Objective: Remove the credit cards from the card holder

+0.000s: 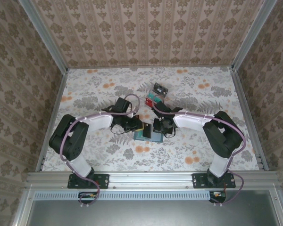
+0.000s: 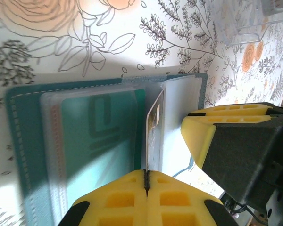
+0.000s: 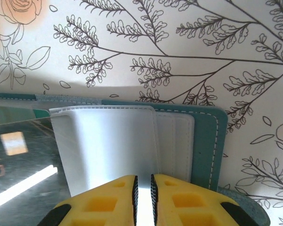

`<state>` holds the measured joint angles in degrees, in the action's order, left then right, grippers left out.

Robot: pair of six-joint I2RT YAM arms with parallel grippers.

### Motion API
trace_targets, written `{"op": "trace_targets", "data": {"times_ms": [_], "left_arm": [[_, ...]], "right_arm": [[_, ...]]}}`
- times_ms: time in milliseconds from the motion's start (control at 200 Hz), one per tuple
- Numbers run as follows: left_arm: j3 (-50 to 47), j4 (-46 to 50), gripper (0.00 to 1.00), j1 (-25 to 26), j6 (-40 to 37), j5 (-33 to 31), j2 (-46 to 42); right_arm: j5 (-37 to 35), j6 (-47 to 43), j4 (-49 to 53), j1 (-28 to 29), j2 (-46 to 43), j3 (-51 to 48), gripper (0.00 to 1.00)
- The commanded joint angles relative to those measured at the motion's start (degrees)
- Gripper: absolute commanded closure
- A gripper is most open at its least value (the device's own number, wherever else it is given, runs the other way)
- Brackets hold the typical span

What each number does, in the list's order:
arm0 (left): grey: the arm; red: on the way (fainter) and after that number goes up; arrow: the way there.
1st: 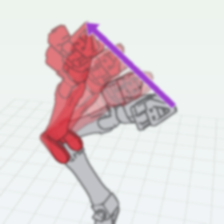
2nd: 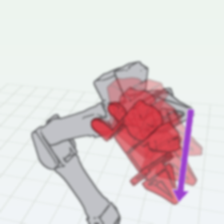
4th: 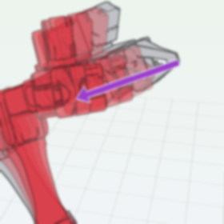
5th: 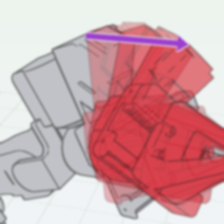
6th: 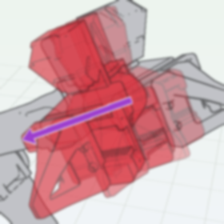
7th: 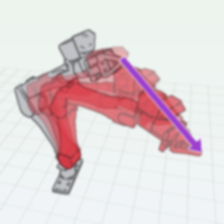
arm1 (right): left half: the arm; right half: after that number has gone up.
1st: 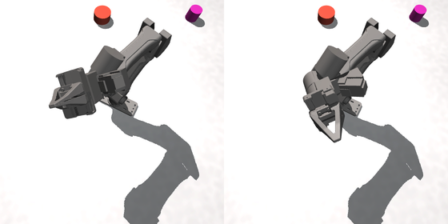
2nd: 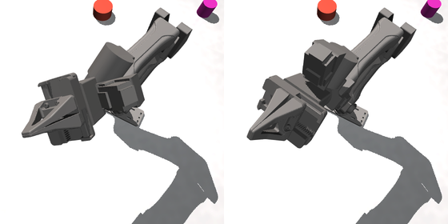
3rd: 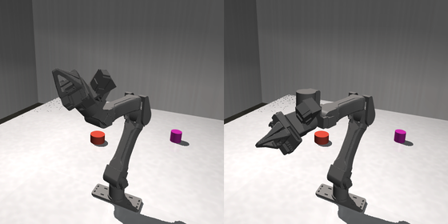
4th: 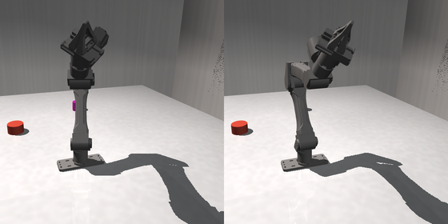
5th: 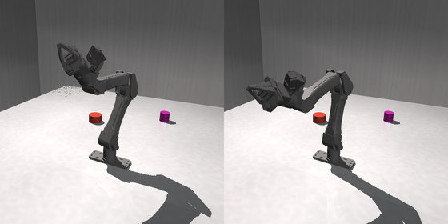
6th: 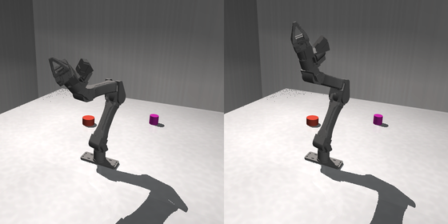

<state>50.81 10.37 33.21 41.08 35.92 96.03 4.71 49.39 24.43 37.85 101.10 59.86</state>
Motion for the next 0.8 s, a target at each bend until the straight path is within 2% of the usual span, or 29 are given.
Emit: {"op": "trace_targets", "data": {"times_ms": [0, 90, 165, 315, 390, 575, 660, 795], "left_arm": [[1.16, 4.84, 1.00, -1.59, -4.11, -1.28, -2.51], [0.68, 5.16, 1.00, -2.65, -4.62, -0.89, -3.94], [0.90, 6.43, 1.00, -3.43, -5.58, -0.69, -4.61], [0.42, 5.62, 1.00, -5.06, -4.86, 0.55, -6.60], [0.09, 3.54, 1.00, -5.56, -3.22, 3.89, -8.25], [-0.93, -5.29, 1.00, -5.78, 4.02, 8.38, -12.48], [-1.79, -9.03, 1.00, -5.86, 7.62, 8.74, -14.13], [-3.25, -15.67, 1.00, -5.85, 12.97, 10.84, -15.12]], "right_arm": [[-0.02, -3.98, 0.32, -0.79, -4.16, -0.86, 0.80], [-0.21, -9.27, 0.97, -1.92, -8.10, 0.46, 0.78], [2.98, -12.42, 0.10, -3.51, -11.17, 0.81, 0.73], [14.52, -11.57, -7.79, -5.87, -14.91, -2.50, 0.50], [19.39, -8.78, -13.07, -6.61, -15.89, -4.76, 0.38], [26.96, -1.88, -24.38, -9.77, -16.95, -8.76, 0.19], [29.71, -0.25, -29.87, -11.03, -17.83, -10.88, 0.14], [36.45, 5.88, -39.94, -13.35, -17.24, -12.57, 0.14]]}}
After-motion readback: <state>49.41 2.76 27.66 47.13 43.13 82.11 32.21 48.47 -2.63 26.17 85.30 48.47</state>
